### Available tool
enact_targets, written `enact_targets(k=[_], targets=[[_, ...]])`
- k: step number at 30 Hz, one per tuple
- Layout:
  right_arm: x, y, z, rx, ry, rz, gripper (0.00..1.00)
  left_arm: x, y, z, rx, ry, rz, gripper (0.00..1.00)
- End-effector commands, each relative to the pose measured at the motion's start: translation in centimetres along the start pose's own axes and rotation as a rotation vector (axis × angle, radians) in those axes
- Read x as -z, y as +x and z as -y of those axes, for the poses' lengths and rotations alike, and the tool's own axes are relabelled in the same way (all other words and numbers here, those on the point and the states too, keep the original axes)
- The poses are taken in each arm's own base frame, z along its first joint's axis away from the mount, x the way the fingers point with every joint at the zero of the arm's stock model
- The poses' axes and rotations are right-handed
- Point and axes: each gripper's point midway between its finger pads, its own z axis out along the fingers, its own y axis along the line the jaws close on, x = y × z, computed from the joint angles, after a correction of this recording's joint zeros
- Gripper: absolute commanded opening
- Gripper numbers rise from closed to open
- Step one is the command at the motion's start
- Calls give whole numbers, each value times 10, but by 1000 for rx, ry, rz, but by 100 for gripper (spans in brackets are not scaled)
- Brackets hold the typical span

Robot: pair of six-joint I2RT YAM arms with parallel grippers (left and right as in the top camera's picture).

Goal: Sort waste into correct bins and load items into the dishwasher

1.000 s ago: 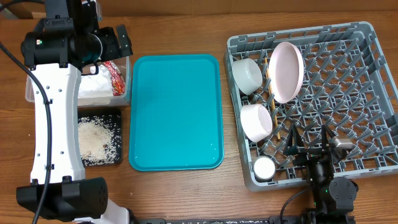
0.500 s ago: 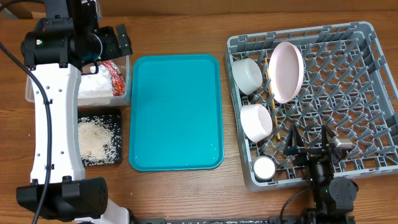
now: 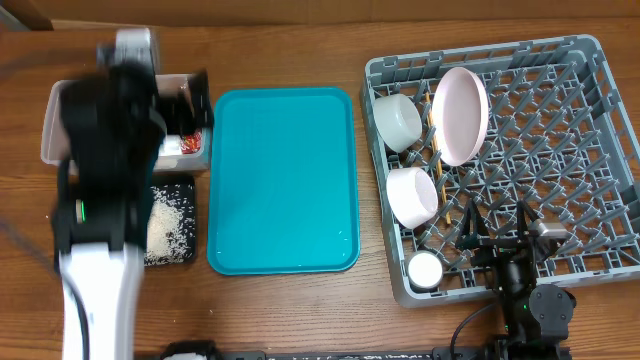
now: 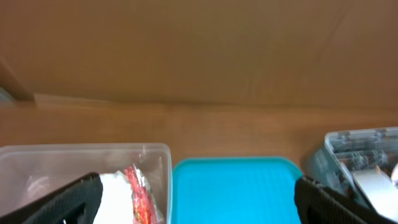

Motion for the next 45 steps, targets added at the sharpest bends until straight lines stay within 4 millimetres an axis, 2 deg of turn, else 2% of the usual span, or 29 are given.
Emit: enact_targets(k=[1,6,11,14,19,27,31,34,45], targets=[[0,2,-2,-4,-12,2,100,21,52,-1,-38,-3,39,100],[0,2,-2,-4,-12,2,100,41,122,-2,-49,3,156,100],[0,2,-2,-4,-12,2,100,48,177,-4,-53,9,235,100],[0,2,-2,-4,-12,2,100,50,191,-5,-56,10,270,100],[0,2,-2,-4,-12,2,100,51,204,-8,-87,-5,301,100],[0,2,-2,-4,-12,2,100,42,243,-12,-128,-23,161,100],[0,2,-2,-4,-12,2,100,48,232,-11,-131,-26,213,100],[0,2,-2,-4,-12,2,100,56,216,-9,-137,-21,290,100],[0,2,-2,-4,-12,2,100,55,219,-9,-136,-21,276,100]])
